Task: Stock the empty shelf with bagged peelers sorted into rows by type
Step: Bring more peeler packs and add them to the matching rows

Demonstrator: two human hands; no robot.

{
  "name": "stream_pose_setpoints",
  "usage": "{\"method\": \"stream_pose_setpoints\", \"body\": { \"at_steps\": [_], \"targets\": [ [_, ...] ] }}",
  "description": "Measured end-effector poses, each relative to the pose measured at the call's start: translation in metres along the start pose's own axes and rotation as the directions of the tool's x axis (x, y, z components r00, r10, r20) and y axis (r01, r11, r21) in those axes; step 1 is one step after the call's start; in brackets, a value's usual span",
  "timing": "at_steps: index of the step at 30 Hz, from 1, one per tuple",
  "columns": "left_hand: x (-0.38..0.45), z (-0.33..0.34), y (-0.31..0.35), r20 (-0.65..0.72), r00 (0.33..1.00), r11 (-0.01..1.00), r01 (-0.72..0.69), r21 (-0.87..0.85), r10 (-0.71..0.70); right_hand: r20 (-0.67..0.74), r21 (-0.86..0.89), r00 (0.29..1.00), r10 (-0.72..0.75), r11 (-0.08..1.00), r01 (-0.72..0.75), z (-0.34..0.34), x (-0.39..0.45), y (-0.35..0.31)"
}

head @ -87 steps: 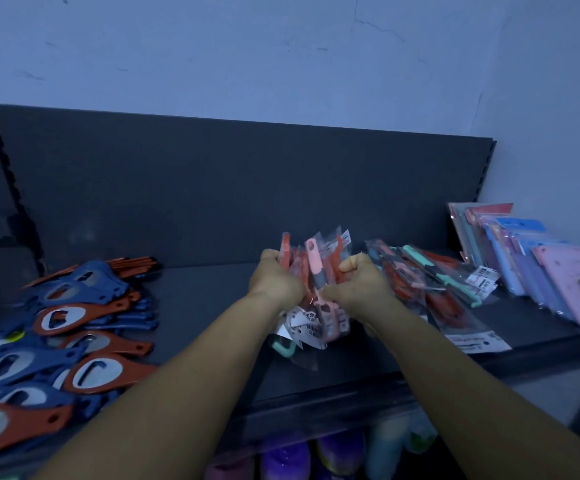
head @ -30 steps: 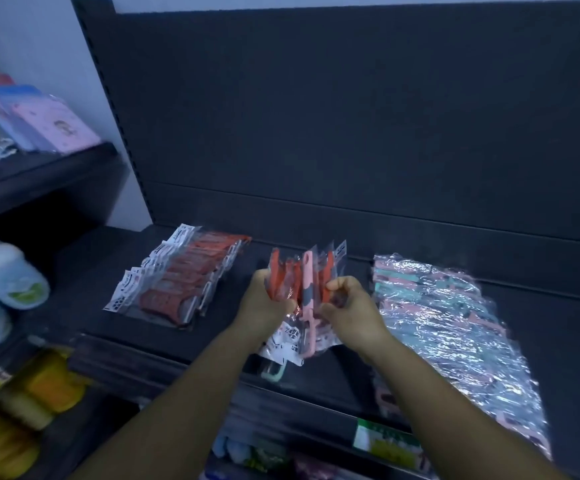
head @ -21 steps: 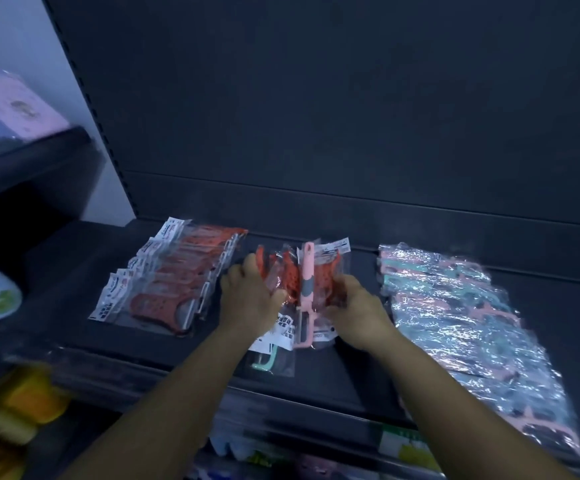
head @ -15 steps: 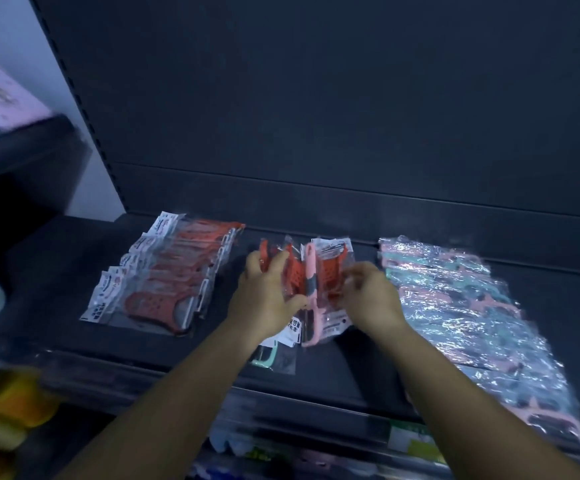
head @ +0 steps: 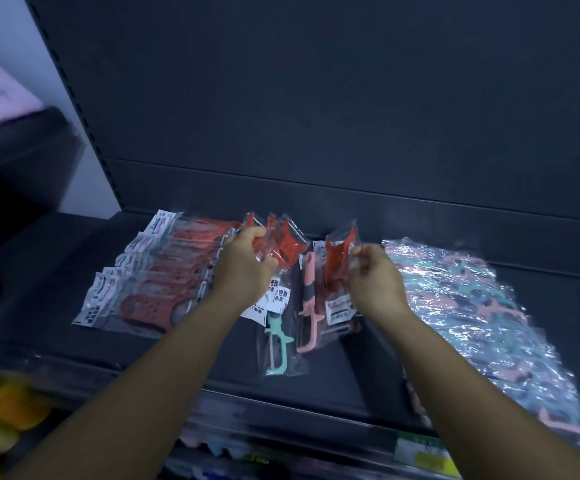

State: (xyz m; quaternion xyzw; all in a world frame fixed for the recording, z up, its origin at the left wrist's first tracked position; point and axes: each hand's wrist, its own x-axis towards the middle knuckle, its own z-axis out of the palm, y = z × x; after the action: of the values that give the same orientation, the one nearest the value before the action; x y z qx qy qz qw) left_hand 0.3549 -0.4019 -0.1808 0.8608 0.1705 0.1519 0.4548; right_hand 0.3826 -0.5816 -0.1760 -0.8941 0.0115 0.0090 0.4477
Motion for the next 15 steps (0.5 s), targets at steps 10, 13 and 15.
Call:
{"method": "stream_pose_setpoints", "body": {
  "at_steps": [10, 13, 15],
  "targets": [
    [-0.023, -0.006, -0.004, 0.346, 0.936, 0.998, 0.053, 0.031, -0.061, 0.294, -0.509, 0.901, -0.319, 0.746, 0.430, 0.006, -0.005, -0.008],
    [-0.023, -0.009, -0.003, 0.339, 0.939, 0.997, 0.069, -0.020, -0.058, 0.444, -0.571, 0.871, -0.209, 0.684, 0.455, 0.012, -0.004, -0.010],
    [-0.020, -0.011, -0.003, 0.297, 0.952, 0.997, 0.076, 0.018, -0.078, 0.435, -0.585, 0.881, -0.186, 0.686, 0.434, 0.011, -0.006, -0.011]
  ]
}}
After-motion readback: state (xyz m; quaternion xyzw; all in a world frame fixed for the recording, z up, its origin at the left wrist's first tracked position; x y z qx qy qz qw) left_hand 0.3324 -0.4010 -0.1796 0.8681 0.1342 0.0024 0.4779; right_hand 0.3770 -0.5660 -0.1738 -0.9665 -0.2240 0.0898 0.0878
